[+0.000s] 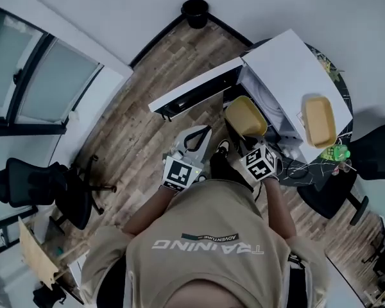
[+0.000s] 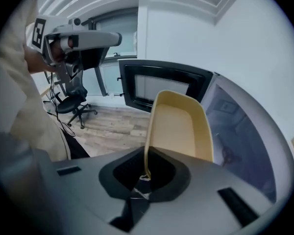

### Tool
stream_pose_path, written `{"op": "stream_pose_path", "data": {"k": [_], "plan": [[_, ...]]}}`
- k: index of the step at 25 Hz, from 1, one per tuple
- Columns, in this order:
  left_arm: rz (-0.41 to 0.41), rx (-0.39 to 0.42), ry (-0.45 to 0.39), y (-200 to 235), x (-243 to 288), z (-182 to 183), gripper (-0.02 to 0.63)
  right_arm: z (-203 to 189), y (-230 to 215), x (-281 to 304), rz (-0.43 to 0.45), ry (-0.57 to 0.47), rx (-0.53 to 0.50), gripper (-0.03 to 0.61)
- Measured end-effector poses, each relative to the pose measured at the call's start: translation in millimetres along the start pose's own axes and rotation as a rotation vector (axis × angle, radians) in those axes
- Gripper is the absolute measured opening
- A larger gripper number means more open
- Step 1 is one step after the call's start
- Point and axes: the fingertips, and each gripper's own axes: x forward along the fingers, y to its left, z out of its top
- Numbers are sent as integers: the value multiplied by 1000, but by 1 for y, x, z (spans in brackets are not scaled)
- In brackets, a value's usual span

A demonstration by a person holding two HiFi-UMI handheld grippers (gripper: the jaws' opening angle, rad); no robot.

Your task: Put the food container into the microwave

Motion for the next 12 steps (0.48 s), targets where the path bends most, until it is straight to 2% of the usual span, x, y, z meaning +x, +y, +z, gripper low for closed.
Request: {"op": "stream_pose_path", "data": {"k": [5,7,9,12], "plan": [[-27,-1,29,16,55,12,3,-10,-53,21,-55,11,43,18],[-59,6,31,13,75,14,3,-17,-65,30,-64,35,38,18],[-92,-26,35,6,87,15,3,-23,-72,35,-78,67,41,18],[-153,-51,27,-2,103,21,3,-26,-92,38,-151,95,62,18]]}}
